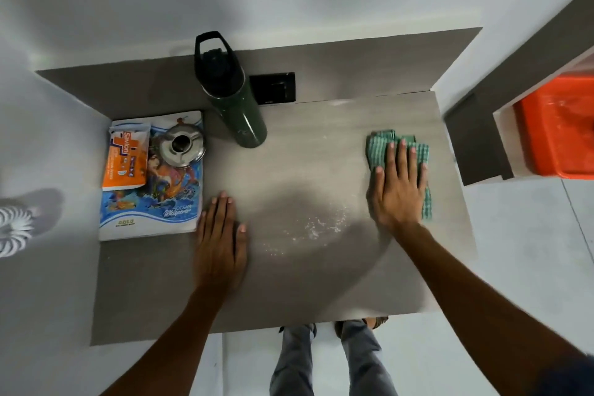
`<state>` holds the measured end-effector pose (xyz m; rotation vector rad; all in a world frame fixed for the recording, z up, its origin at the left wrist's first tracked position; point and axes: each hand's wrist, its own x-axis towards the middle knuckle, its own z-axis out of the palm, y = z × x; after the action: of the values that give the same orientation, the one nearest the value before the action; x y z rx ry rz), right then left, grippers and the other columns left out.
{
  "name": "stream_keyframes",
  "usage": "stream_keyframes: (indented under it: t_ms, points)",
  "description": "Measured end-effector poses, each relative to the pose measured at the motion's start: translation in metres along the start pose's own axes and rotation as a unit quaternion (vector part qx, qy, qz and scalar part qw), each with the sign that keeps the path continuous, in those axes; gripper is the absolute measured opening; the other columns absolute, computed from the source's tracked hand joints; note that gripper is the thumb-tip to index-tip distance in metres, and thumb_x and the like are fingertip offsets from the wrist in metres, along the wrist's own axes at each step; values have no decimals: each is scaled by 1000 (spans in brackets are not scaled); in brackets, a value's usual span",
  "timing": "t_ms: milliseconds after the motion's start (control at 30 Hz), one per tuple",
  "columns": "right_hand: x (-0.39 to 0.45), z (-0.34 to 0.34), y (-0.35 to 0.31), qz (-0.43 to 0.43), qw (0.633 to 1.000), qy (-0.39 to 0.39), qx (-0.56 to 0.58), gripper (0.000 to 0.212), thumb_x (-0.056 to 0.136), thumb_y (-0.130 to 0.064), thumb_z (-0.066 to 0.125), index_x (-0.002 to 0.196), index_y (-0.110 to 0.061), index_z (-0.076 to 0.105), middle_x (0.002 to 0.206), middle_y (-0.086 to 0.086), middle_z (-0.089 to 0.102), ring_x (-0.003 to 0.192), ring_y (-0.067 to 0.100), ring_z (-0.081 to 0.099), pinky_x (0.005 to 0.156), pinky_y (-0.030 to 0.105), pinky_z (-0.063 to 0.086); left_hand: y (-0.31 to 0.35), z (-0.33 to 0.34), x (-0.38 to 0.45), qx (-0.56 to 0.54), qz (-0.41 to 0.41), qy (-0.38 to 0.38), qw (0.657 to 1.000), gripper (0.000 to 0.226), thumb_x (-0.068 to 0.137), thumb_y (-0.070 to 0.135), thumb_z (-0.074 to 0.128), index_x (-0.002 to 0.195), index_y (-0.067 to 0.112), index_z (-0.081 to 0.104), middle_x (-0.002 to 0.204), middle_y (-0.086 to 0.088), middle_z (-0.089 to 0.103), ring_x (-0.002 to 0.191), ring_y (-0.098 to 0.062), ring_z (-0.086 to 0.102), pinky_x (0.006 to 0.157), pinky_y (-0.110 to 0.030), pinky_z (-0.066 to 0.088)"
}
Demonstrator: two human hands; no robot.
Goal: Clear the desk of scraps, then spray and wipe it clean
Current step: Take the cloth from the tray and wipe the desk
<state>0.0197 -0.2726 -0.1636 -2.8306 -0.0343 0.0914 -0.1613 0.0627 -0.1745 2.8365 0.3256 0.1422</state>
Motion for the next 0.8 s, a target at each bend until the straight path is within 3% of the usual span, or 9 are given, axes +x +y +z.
stream_keyframes:
  t_ms: [100,200,433,633,800]
  points:
    - [58,5,-42,8,999,-35,10,68,116,-49,14,177,-21,9,185,10,5,172,33,1,138,60,3,-2,2,1,5,-5,-2,1000,63,116,41,26,173,15,24,182,-4,22,171,-19,15,140,-41,14]
    - [80,17,-91,-48,996,-77,14,68,116,-51,13,177,-22,6,185,10,-1,171,33,-4,138,60,-1,-4,2,0,4,-3,-2,1000,62,115,38,31,172,14,28,182,-4,24,171,-20,17,140,-42,15]
    - [-9,47,-156,-155,981,-109,30,63,118,-45,23,176,-25,9,185,8,5,171,33,0,138,60,1,1,-3,-1,4,-6,-3,1000,63,114,37,31,171,11,29,181,-7,27,170,-22,21,139,-46,20]
    - [-136,50,-132,-211,972,-99,26,63,117,-45,20,176,-22,15,185,7,7,172,33,5,137,60,8,5,-6,-1,11,-5,-4,1000,64,114,39,29,170,7,32,180,-10,30,169,-27,25,137,-50,24]
    - [-159,25,-53,-133,988,-80,16,64,114,-48,32,174,-24,26,184,6,17,170,34,15,135,61,18,8,-10,0,-4,-15,-9,1000,66,113,40,37,171,8,30,181,-8,27,169,-27,24,137,-52,25]
